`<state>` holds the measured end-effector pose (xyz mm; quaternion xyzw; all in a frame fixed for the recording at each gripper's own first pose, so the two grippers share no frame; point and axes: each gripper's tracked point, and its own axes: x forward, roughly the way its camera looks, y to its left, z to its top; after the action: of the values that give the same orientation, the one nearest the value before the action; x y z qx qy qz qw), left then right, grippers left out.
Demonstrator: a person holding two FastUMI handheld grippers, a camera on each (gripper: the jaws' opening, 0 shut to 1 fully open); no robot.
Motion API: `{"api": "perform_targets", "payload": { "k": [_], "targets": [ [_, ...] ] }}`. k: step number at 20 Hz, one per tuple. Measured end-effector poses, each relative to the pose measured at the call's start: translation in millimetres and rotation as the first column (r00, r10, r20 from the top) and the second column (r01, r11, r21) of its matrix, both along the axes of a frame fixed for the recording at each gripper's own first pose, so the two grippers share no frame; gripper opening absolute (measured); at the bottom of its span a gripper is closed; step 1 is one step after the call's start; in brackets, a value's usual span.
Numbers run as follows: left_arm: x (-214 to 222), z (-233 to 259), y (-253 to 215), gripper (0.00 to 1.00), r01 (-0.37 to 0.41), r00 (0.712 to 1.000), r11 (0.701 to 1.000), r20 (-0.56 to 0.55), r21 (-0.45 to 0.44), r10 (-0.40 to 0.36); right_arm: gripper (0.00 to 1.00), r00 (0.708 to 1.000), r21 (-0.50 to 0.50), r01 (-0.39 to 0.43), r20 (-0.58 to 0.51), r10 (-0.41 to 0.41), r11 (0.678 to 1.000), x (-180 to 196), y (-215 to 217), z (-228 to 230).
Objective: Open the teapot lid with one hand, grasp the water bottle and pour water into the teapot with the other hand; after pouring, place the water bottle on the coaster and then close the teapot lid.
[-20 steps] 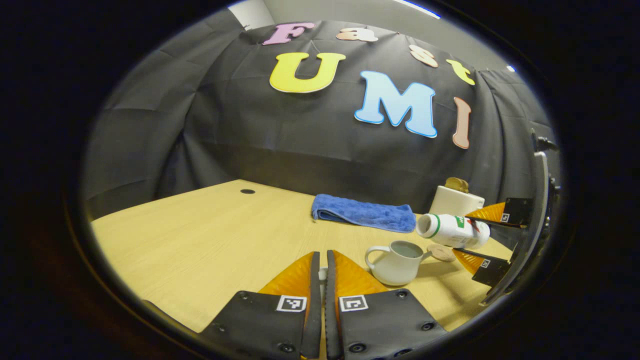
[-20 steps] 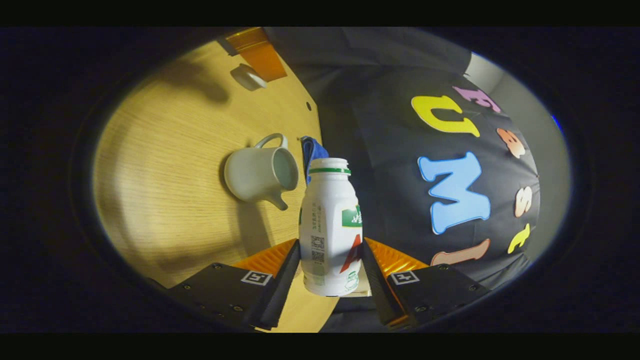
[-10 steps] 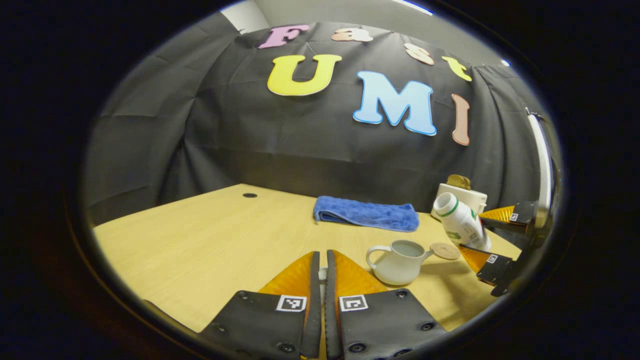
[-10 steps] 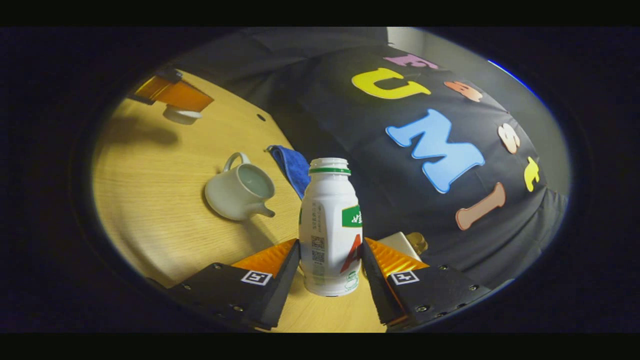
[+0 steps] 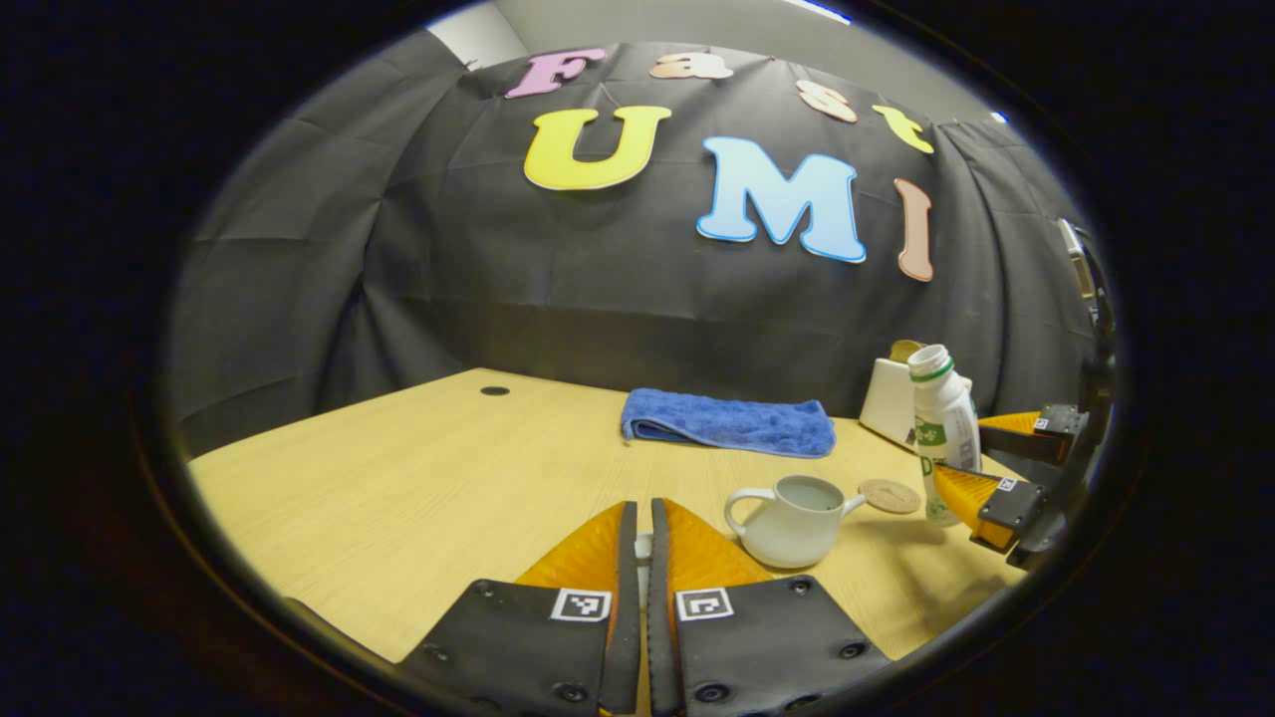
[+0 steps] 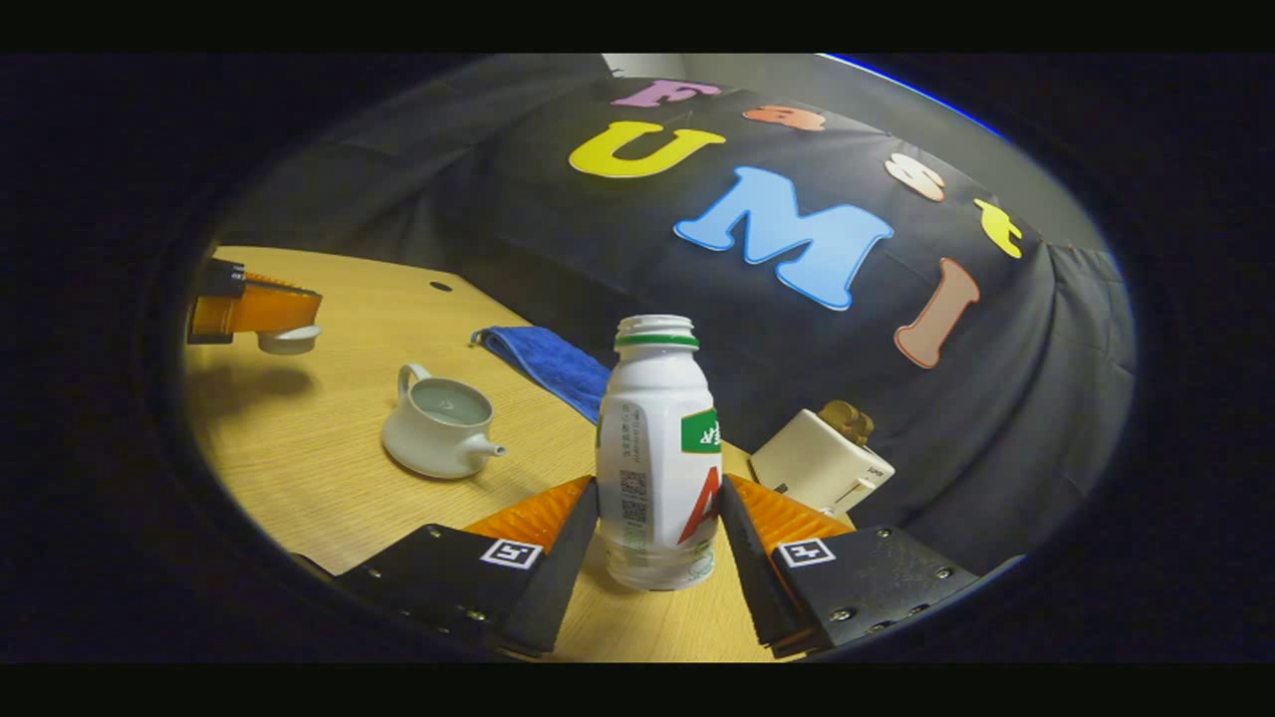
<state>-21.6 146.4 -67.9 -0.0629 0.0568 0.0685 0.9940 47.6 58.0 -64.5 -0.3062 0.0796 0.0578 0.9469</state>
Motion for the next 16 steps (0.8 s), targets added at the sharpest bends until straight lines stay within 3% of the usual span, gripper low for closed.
{"api": "perform_targets", "payload": {
  "k": [6, 7, 9, 16],
  "targets": [
    [9, 2, -7, 0.14, 0.027, 1.000, 0.999, -0.014, -0.024, -0.028, 0.71, 1.000, 0.140, 0.029, -0.009, -0.028, 0.990, 0, -17, 3],
    [21, 11, -16, 0.10, 0.034, 0.999, 0.999, -0.010, -0.021, -0.035, 0.71, 0.999, 0.152, 0.034, -0.008, -0.033, 0.988, 0, -21, 4],
    [34, 26, -25, 0.14, 0.049, 0.999, 0.999, 0.003, -0.015, -0.049, 0.71, 0.999, 0.171, 0.040, -0.004, -0.040, 0.984, 0, -27, 7],
    [75, 58, -77, 0.10, 0.134, 0.990, 0.991, 0.043, 0.008, -0.135, 0.71, 0.999, 0.204, 0.039, 0.009, -0.042, 0.978, 1, -39, 11]
  ]
}}
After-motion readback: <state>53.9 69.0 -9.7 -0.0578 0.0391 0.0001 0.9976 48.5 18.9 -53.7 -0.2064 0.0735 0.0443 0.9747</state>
